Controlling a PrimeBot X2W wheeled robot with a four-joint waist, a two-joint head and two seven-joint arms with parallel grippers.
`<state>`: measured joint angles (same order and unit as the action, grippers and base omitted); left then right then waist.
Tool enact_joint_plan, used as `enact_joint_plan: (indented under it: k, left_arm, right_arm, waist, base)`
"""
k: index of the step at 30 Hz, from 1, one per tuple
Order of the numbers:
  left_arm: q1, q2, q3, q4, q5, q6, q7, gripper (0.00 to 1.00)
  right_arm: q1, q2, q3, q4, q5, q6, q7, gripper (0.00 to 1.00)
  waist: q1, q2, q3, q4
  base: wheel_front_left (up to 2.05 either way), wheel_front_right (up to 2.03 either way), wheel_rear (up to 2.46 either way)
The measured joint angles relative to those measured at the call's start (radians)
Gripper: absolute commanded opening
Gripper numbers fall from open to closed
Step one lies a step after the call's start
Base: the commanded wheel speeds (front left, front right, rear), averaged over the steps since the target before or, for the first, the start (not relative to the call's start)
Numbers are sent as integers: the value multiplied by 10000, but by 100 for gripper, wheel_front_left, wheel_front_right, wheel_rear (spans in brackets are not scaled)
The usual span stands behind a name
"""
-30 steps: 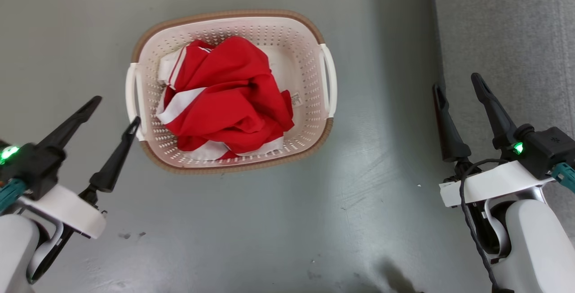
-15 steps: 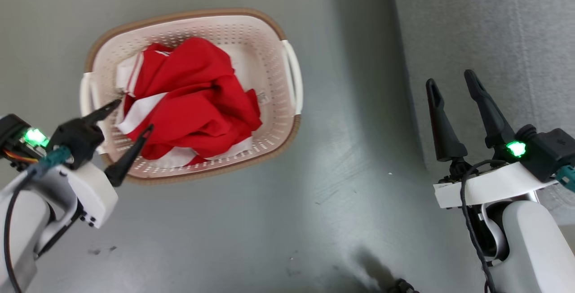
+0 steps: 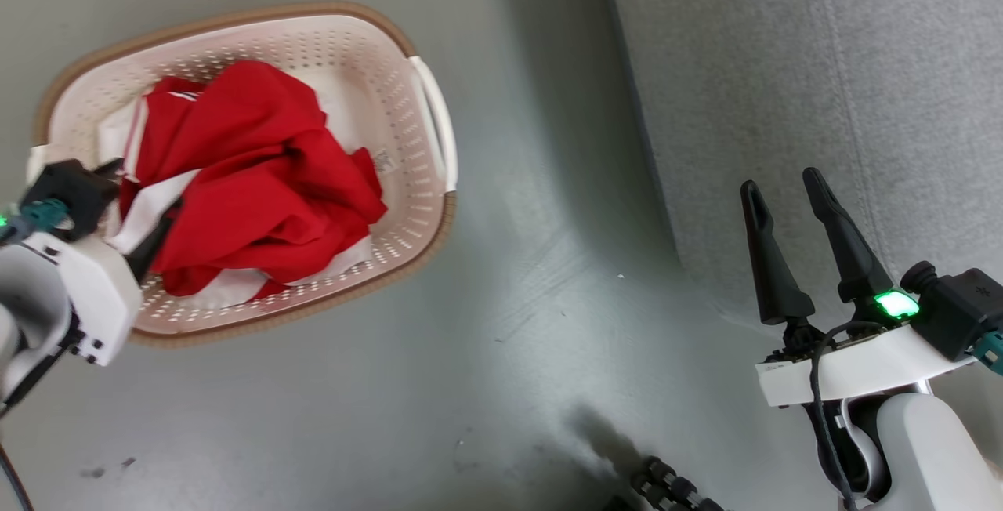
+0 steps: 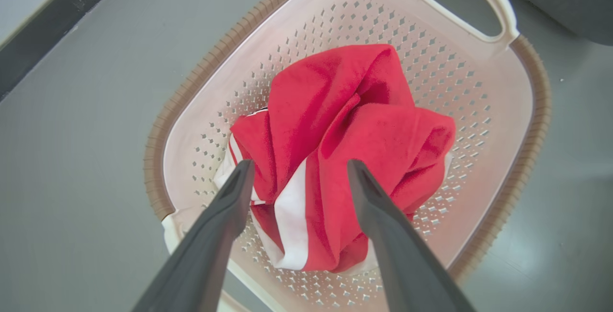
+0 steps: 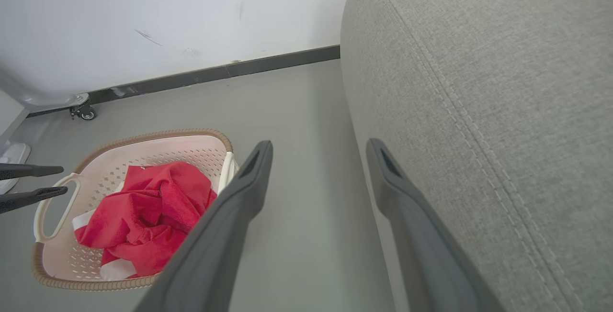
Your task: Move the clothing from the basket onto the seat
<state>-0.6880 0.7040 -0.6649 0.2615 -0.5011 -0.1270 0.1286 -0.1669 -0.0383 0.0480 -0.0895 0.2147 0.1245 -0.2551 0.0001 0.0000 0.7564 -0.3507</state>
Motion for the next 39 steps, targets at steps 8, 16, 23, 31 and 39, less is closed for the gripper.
enact_joint_plan:
  k: [8, 16, 23, 31, 39]
  left_arm:
    - [-311, 345, -462, 63, 155, -2, 533, 100]
    - [-435, 510, -673, 84, 144, 0, 892, 100]
    - [-435, 637, -930, 84, -77, 0, 1080, 100]
    - [-435, 865, -959, 236, -105, -2, 1011, 75]
    - [-423, 546, -1151, 430, -550, 0, 796, 0]
  right_arm:
    - [-50, 21, 351, -73, 539, 0, 0, 100]
    - [-68, 29, 594, -88, 844, 0, 0, 100]
    - [-67, 38, 662, -73, 1058, 0, 0, 100]
    - [-96, 44, 719, -71, 1103, 0, 0, 100]
    - [-275, 50, 625, -67, 1099, 0, 0, 100]
  waist:
    - [0, 0, 300, -535]
    - [0, 0, 496, -979]
    - [0, 0, 613, -1296]
    - [0, 0, 711, -1503]
    - [0, 0, 695, -1524]
  base:
    - [0, 0, 0]
    - [0, 0, 0]
    - [0, 0, 0]
    - [0, 0, 0]
    - [0, 0, 0]
